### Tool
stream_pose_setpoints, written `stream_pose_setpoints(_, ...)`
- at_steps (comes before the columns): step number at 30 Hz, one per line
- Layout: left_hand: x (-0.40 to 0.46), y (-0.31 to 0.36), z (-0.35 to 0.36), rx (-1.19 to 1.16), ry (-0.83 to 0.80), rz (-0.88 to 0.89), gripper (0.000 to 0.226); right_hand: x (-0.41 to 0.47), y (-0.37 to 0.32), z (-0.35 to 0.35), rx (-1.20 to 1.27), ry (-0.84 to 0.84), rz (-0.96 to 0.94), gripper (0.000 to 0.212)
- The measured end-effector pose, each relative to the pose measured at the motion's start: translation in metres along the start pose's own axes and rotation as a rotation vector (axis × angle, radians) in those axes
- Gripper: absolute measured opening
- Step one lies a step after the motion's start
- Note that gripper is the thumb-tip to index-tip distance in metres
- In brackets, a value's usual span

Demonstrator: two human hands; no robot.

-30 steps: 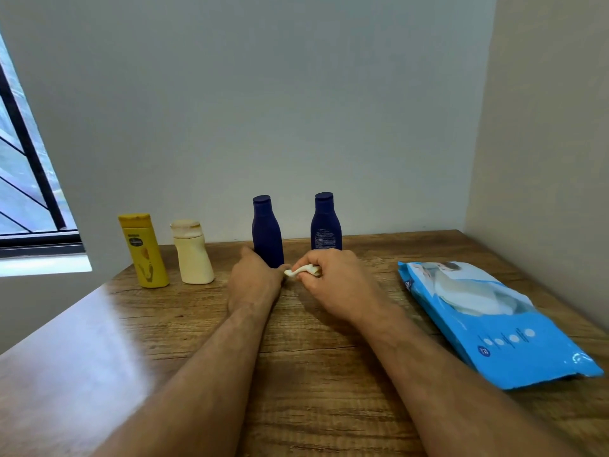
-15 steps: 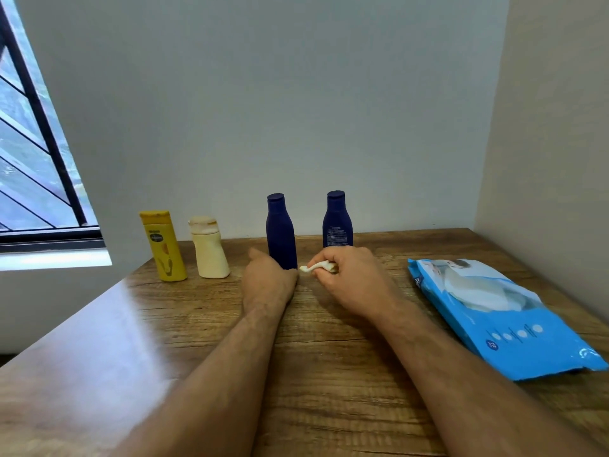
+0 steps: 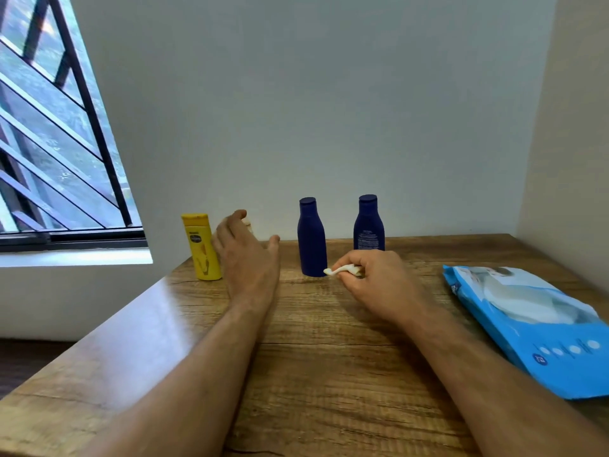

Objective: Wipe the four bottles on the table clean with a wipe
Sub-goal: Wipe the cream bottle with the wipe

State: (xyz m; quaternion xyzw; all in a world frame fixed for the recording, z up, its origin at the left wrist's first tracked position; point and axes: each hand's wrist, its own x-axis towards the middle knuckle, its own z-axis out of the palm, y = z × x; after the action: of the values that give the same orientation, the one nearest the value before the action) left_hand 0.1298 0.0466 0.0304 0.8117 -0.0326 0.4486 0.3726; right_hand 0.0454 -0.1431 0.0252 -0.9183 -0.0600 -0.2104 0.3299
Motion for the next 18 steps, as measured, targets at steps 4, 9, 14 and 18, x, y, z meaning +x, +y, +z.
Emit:
stream_pose_setpoints(4,0.018,-0.010,0.008,0.101,-0.034,0.051,0.077,0.002,0.001,0.003,-0.021,0.009,-0.019,0.017)
stream_pose_setpoints(9,0.037,-0.013,0.014,0.230,-0.112,-0.023,0.093,0.004,0.002,0.006,-0.013,-0.005,-0.013,0.018)
stream_pose_setpoints(14,0.049,-0.009,0.020,0.400,-0.219,-0.101,0.095,0.006,0.001,0.007,-0.011,-0.027,-0.011,0.020)
stream_pose_setpoints(18,0.046,-0.006,0.018,0.283,-0.256,-0.141,0.078,0.006,0.001,0.007,0.000,-0.029,-0.008,0.020)
